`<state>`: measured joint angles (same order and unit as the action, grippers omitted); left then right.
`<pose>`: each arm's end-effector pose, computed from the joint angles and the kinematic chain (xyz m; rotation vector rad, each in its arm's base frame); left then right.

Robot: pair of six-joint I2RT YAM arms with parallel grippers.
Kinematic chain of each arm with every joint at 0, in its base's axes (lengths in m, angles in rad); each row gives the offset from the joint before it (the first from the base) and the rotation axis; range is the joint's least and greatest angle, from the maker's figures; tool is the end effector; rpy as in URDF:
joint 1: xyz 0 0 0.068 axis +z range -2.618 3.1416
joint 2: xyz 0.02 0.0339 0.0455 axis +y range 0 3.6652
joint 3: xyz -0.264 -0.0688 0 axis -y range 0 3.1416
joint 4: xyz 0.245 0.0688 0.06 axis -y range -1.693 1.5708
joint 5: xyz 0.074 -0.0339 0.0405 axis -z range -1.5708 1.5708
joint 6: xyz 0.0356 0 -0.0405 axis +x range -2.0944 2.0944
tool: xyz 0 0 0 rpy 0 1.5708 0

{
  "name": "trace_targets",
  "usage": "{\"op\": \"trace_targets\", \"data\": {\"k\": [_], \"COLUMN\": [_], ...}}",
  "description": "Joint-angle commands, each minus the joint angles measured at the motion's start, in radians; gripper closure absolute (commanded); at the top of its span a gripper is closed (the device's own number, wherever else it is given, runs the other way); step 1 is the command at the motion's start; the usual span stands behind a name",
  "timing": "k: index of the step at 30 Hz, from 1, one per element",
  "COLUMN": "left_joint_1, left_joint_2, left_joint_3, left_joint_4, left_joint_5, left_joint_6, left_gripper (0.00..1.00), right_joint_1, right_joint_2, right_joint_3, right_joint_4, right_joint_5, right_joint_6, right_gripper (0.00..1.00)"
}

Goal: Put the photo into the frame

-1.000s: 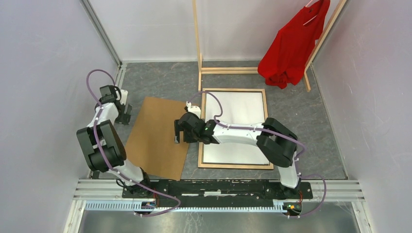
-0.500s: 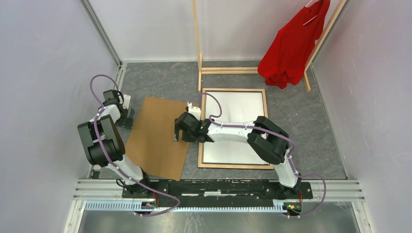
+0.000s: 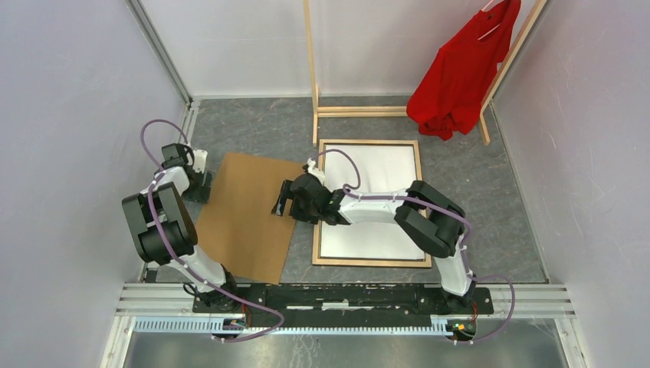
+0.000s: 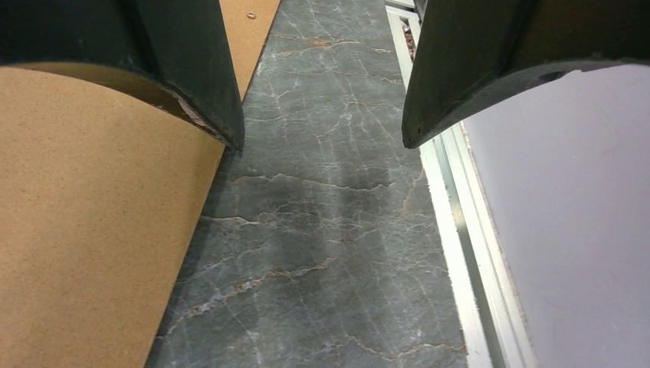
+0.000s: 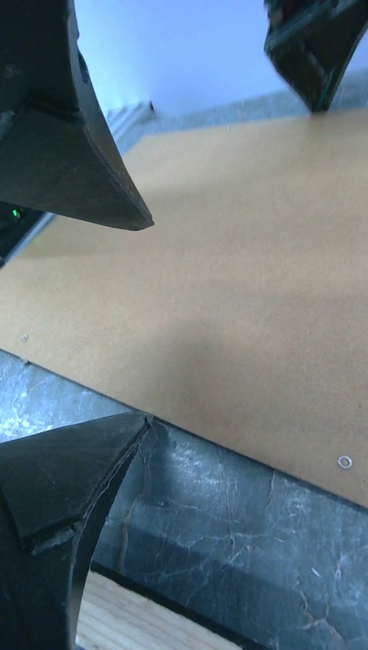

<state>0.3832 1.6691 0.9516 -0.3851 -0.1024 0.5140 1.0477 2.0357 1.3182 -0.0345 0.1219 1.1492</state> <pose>0.2948 0.1228 0.1627 0.1454 2.7308 0.4091 0.2247 0.3810 0.1589 0.1944 2.5118 0.9032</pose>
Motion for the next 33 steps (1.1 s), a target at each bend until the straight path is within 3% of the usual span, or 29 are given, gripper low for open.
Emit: {"op": "trace_targets", "data": {"k": [1,9,10,12,13,15,24,33], "left_joint_1": [-0.011,-0.016,-0.015,-0.016,-0.015,-0.014,-0.007,-0.007], "left_joint_2": [0.083,0.069,0.072,0.081,0.085,0.084,0.093,0.080], "left_joint_3": [-0.062,-0.072,-0.074,-0.079,-0.083,-0.091,-0.058,-0.060], "left_joint_4": [-0.127,-0.172,-0.168,-0.146,-0.130,-0.109,-0.089,-0.089], "left_joint_5": [0.177,0.233,0.224,0.185,0.162,0.141,0.106,0.105], "left_joint_6": [0.000,0.030,0.031,0.028,0.029,0.030,0.000,0.006], "left_gripper": [0.19,0.23,0.23,0.23,0.23,0.22,0.22,0.22], "right_joint_1": [-0.021,-0.049,-0.051,-0.050,-0.035,-0.008,0.040,0.045], "right_joint_2": [-0.117,-0.167,-0.172,-0.176,-0.172,-0.178,-0.078,-0.008], "right_joint_3": [-0.101,-0.174,-0.156,-0.040,0.054,0.101,0.122,0.135], "right_joint_4": [0.305,0.662,0.635,0.363,0.141,-0.049,-0.306,-0.365], "right_joint_5": [-0.104,-0.218,-0.223,-0.190,-0.118,-0.007,0.131,0.219], "right_joint_6": [0.095,0.195,0.183,0.099,0.025,-0.029,-0.037,-0.036], "right_gripper": [0.06,0.12,0.14,0.14,0.11,0.03,0.02,0.02]}}
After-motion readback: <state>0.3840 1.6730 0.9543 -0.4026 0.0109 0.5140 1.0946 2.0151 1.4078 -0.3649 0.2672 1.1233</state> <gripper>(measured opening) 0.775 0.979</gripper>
